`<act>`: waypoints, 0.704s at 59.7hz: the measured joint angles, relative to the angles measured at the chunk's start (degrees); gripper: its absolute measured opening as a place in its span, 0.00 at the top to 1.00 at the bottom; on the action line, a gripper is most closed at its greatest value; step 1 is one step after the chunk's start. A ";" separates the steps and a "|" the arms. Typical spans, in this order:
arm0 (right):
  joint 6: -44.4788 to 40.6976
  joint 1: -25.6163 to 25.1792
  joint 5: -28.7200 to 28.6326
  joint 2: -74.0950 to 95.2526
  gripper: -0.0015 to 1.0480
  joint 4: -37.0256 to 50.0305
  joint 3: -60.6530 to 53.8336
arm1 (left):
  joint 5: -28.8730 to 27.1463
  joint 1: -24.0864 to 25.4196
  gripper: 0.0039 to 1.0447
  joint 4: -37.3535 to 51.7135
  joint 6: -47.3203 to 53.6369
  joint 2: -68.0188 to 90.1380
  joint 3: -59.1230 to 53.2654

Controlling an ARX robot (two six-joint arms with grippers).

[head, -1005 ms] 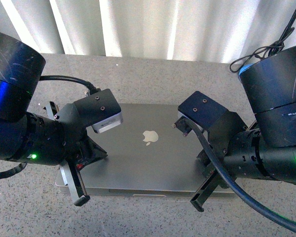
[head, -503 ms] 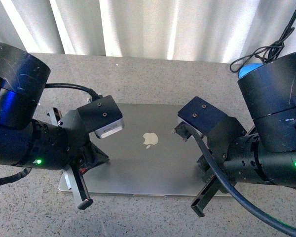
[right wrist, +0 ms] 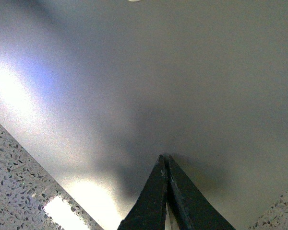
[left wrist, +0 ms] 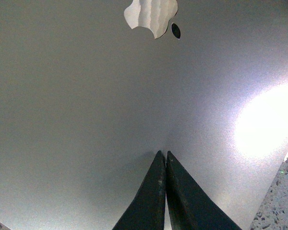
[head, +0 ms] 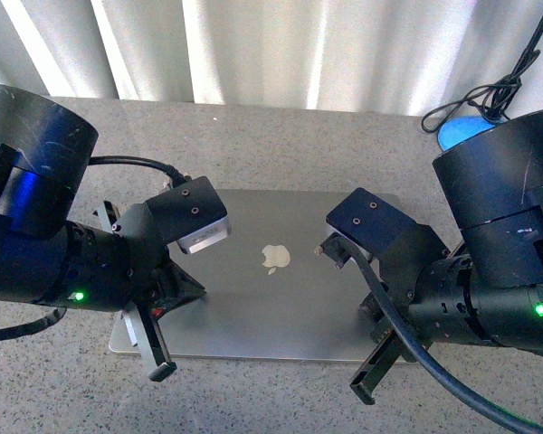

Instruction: Close laptop

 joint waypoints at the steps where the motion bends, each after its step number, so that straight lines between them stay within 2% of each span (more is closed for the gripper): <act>1: 0.00 0.00 0.00 0.02 0.99 0.00 0.02 | 0.04 0.04 0.97 0.00 -0.02 0.04 0.04; 11: 0.09 0.00 0.15 0.00 0.99 0.02 0.04 | 0.52 0.96 0.97 0.46 -0.44 0.39 0.35; 22: 2.58 -1.16 1.03 -2.89 0.99 0.98 0.00 | 0.22 2.71 0.97 4.09 -5.60 -0.90 0.28; 34: 6.60 -4.26 5.38 -10.67 0.99 2.38 0.85 | -0.70 6.29 0.97 12.87 -18.78 -7.82 -0.04; 42: 8.72 -6.69 8.39 -16.74 0.99 0.85 2.67 | -3.39 9.75 0.97 15.56 -29.64 -14.64 -0.09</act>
